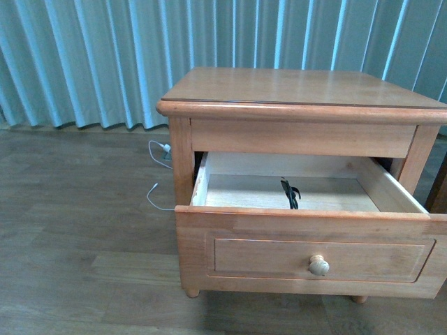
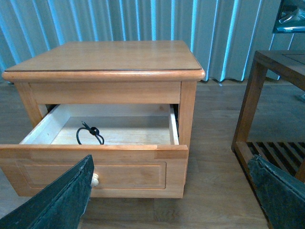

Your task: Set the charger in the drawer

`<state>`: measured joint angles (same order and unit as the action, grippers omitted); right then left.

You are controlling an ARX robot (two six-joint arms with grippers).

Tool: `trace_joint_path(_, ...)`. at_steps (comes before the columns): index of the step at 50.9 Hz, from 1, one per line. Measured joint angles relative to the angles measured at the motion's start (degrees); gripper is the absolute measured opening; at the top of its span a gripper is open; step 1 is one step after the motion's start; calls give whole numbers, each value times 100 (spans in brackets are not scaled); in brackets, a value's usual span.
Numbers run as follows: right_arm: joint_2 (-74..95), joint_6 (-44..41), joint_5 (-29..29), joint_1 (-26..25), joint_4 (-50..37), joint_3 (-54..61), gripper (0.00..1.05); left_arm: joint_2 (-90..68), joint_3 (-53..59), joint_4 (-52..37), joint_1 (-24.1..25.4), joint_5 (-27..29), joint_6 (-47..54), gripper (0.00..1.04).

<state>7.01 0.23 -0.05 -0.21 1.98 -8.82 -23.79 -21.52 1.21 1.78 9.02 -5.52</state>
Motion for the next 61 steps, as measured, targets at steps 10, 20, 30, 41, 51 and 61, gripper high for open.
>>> trace_joint_path(10, 0, 0, 0, 0, 0, 0, 97, 26, 37, 4, 26, -9, -17, 99)
trace_joint_path(20, 0, 0, 0, 0, 0, 0, 97, 133, 201, -315, -66, -516, 177, 90)
trace_joint_path(30, 0, 0, 0, 0, 0, 0, 97, 595, 927, -629, -179, -883, 446, 48)
trace_joint_path(41, 0, -2, 0, 0, 0, 0, 97, 1045, 1445, -702, -179, -896, 505, 4)
trace_joint_path(51, 0, 0, 2, 0, 0, 0, 97, 1895, 1676, -83, -179, -903, 507, 4)
trace_joint_path(61, 0, -2, 0, 0, 0, 0, 97, 2050, 1797, -83, -179, -903, 507, 4)
